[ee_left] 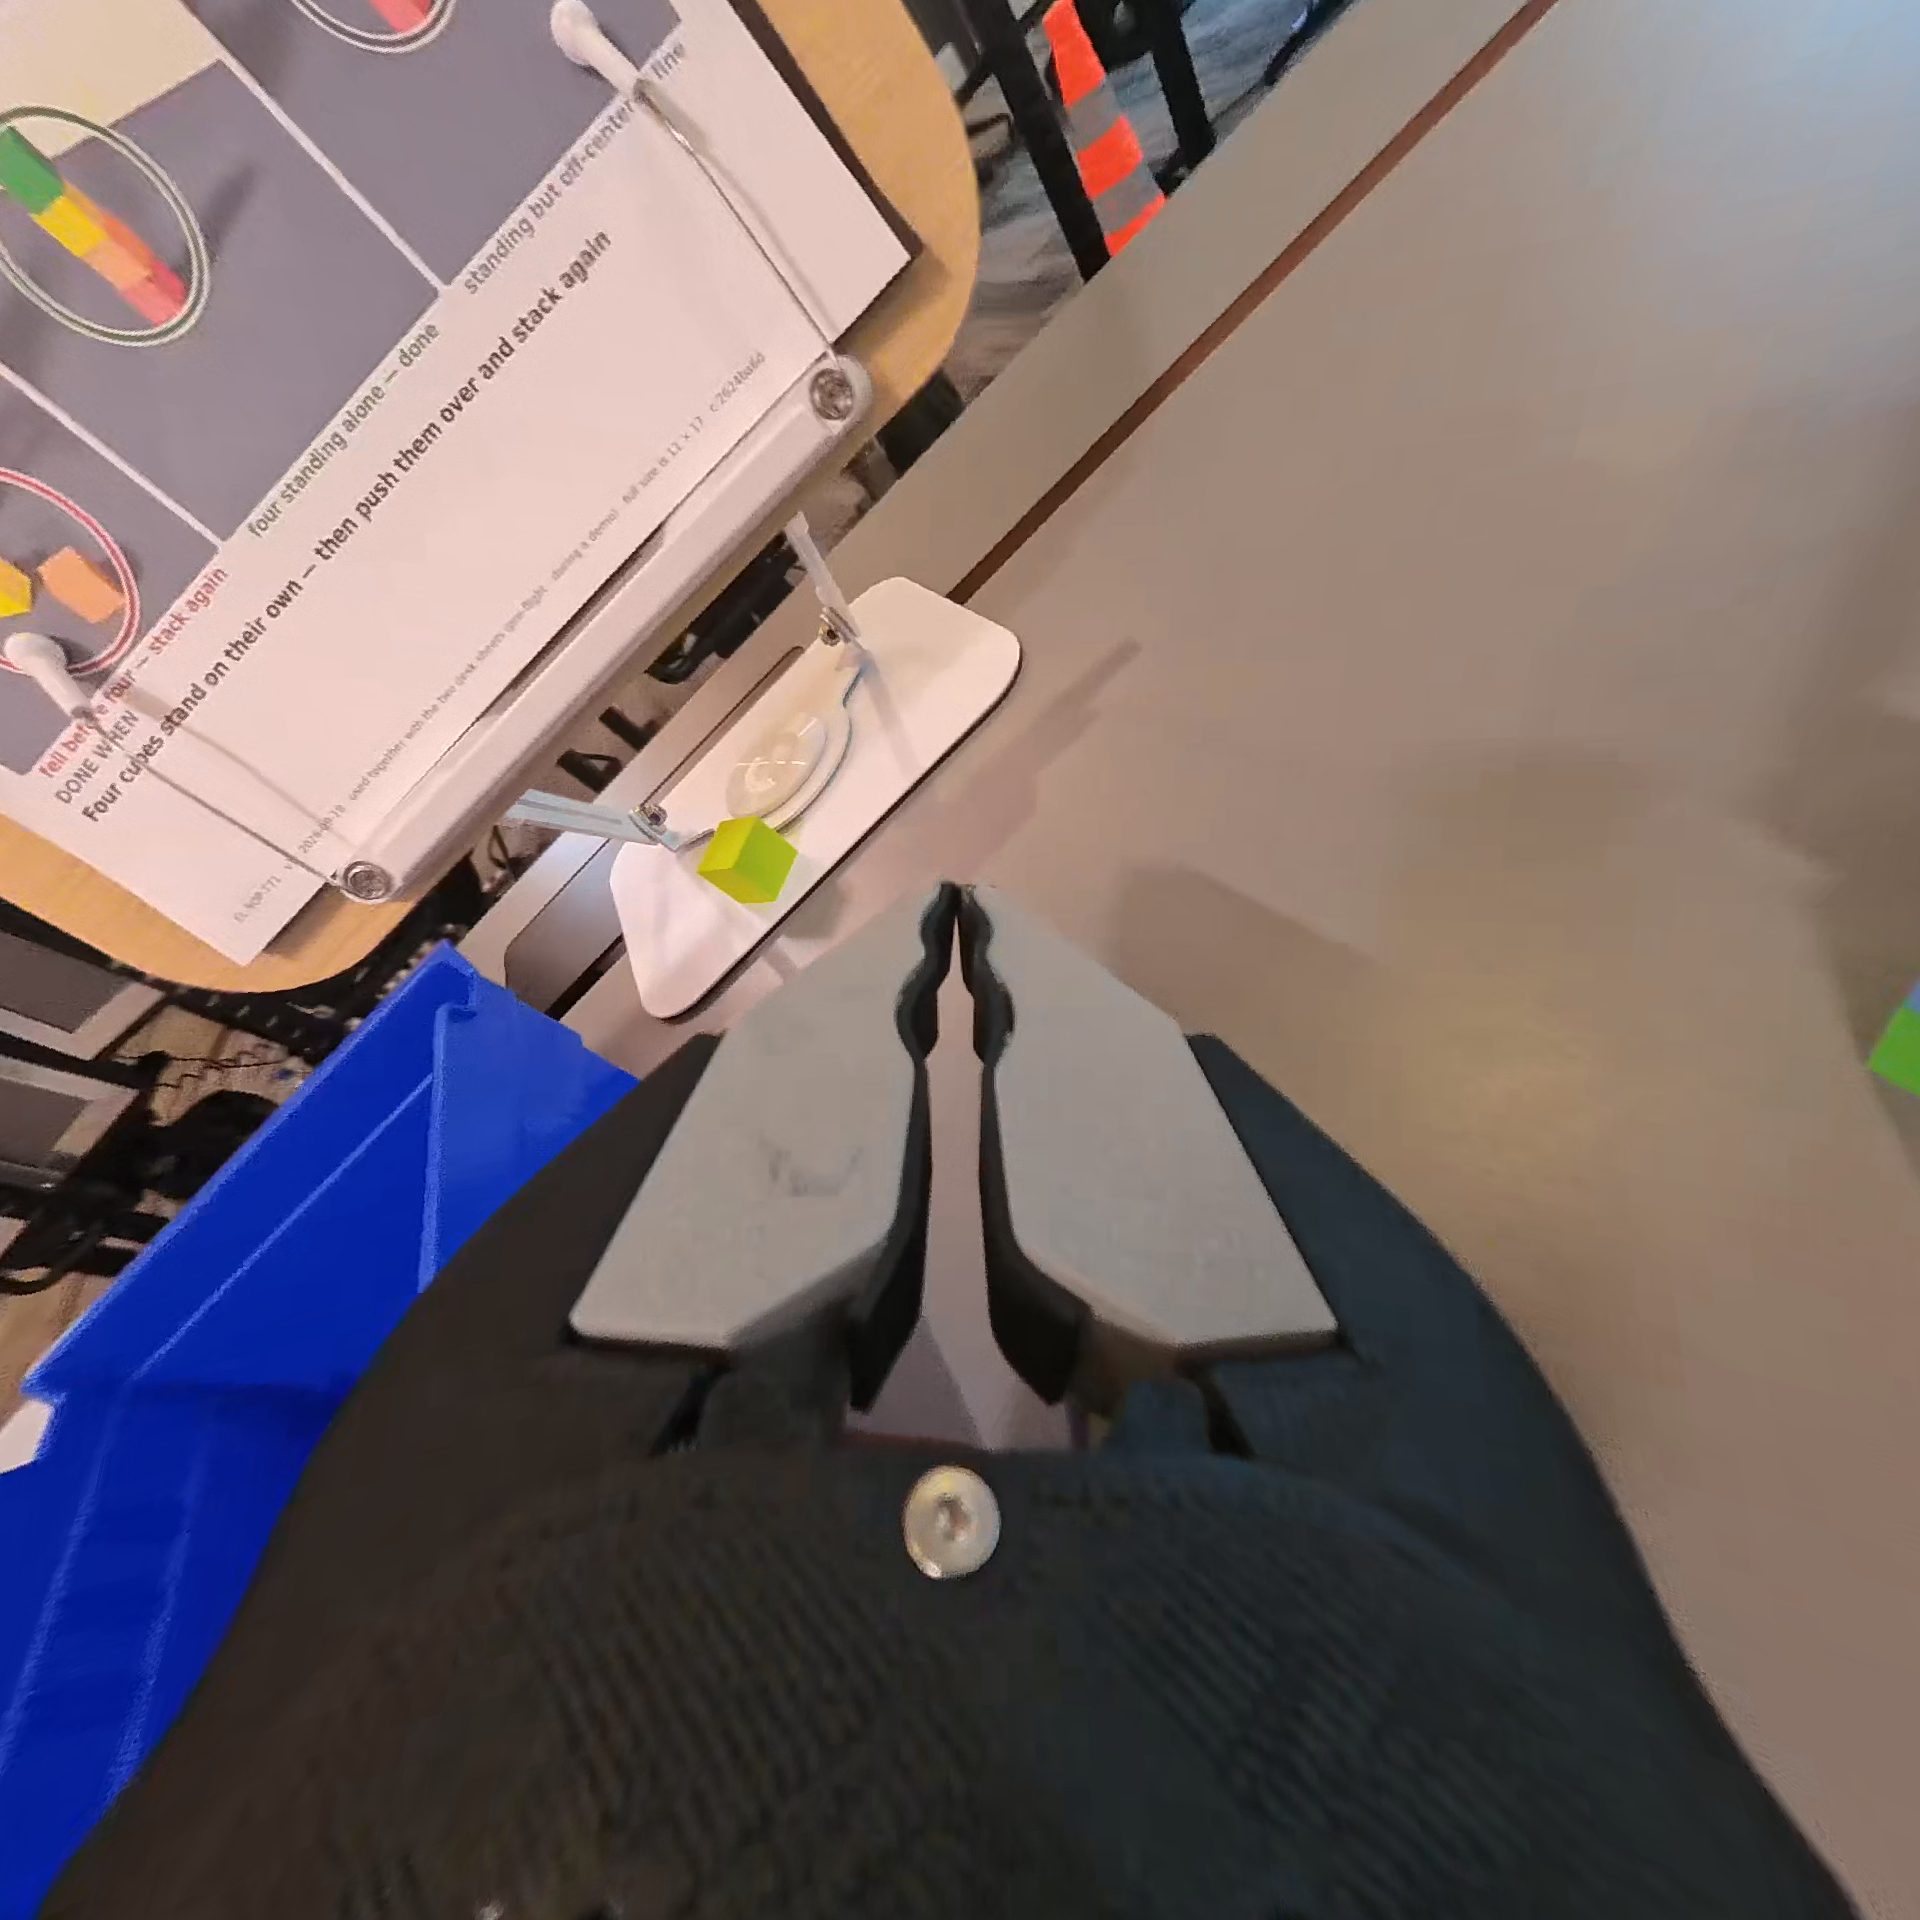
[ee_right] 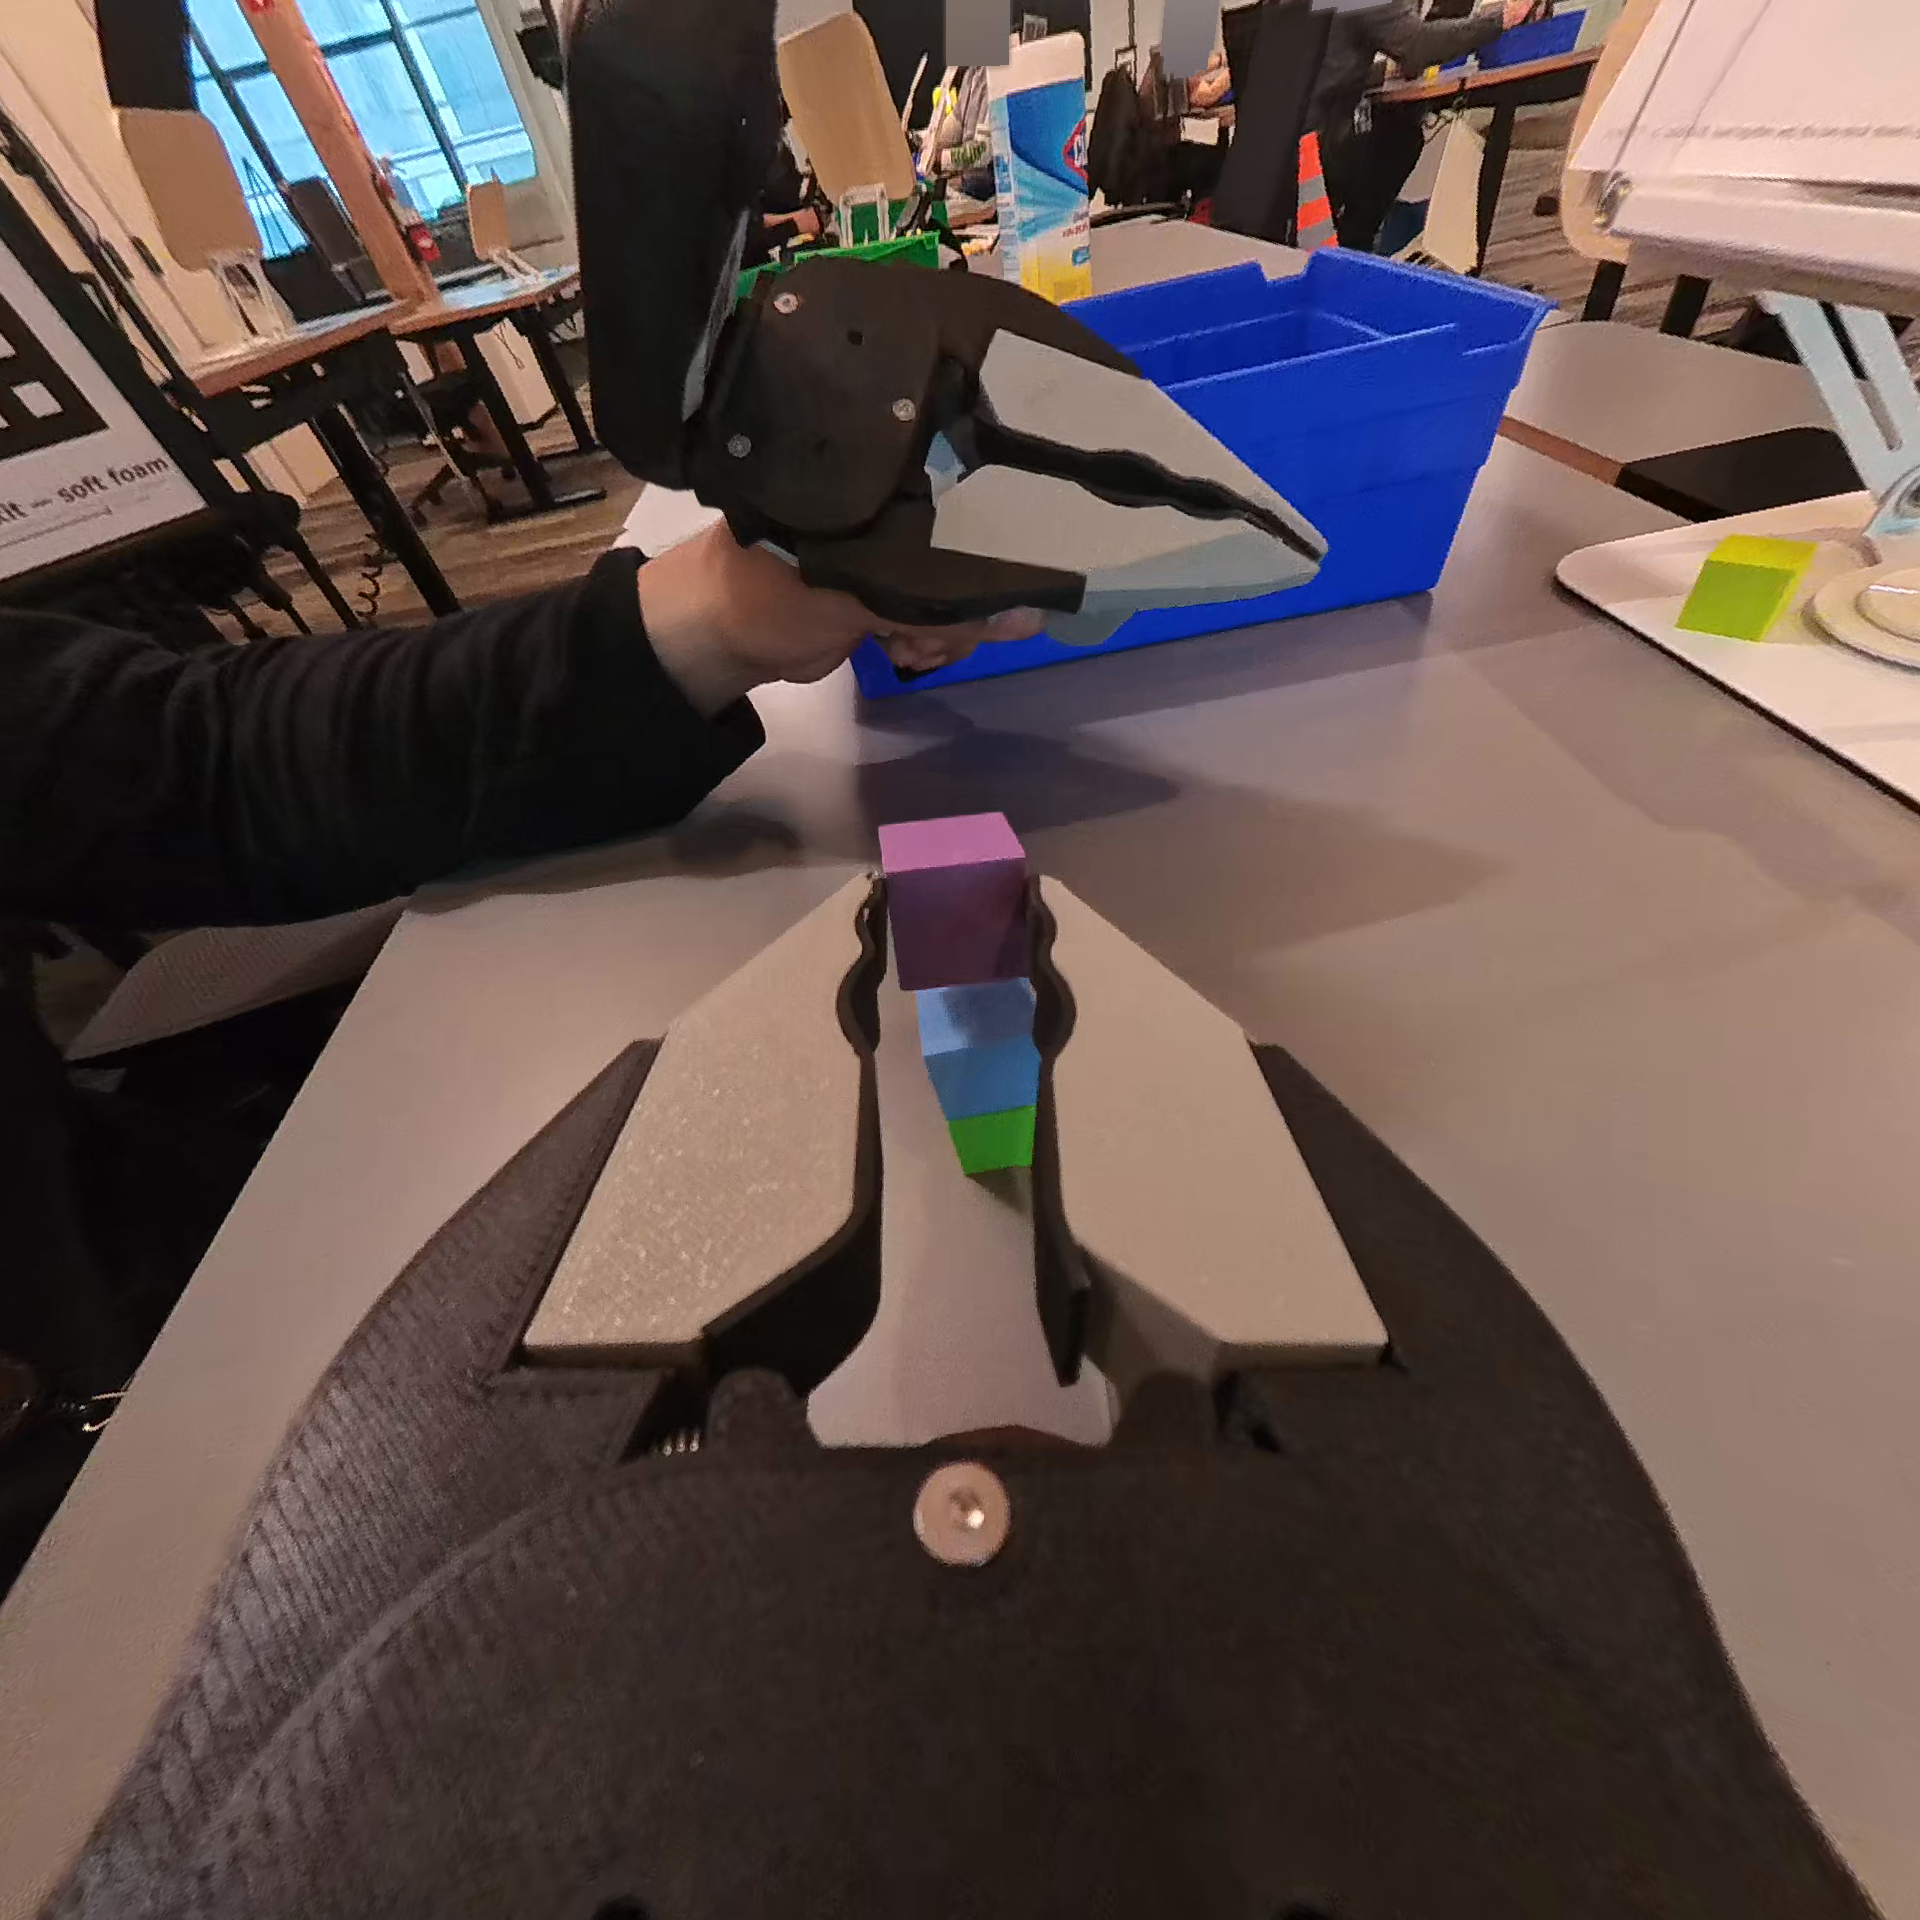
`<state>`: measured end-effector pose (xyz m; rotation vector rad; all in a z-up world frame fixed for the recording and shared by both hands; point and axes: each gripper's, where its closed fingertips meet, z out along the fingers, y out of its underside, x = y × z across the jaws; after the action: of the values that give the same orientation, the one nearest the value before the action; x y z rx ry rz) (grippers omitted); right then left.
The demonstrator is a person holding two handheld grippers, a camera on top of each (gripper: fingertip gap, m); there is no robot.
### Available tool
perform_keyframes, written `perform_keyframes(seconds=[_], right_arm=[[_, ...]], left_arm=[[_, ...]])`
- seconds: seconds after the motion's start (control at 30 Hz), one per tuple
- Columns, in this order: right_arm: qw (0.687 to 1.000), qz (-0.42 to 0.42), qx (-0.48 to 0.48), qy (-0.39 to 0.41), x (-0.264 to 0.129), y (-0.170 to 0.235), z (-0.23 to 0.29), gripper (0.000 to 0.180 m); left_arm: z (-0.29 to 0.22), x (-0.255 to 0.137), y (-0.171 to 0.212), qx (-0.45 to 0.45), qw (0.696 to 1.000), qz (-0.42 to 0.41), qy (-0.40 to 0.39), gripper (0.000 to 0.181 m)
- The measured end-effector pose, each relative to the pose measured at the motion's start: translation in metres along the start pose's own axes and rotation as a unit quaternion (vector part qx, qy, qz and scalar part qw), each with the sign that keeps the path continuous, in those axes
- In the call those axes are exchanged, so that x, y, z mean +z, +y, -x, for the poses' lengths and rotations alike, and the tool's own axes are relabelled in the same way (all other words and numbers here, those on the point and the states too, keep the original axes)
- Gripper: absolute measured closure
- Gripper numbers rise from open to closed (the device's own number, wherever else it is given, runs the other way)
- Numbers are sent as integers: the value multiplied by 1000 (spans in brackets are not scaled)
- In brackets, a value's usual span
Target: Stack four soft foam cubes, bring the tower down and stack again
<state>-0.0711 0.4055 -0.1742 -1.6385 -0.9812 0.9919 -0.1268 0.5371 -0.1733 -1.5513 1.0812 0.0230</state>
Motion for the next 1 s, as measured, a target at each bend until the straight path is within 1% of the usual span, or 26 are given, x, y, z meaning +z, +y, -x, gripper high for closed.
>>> perform_keyframes(seconds=[0.17,0.63,1.0], right_arm=[[1000,8,-5,0,1,3,1,156],[1000,21,-14,18,3,6,-4,156],[999,33,-14,13,3,12,-4,156]], left_arm=[[-5,3,3,42,999,14,-12,181],[-2,2,4,50,998,17,-19,181],[-2,1,4,58,998,18,-24,181]])
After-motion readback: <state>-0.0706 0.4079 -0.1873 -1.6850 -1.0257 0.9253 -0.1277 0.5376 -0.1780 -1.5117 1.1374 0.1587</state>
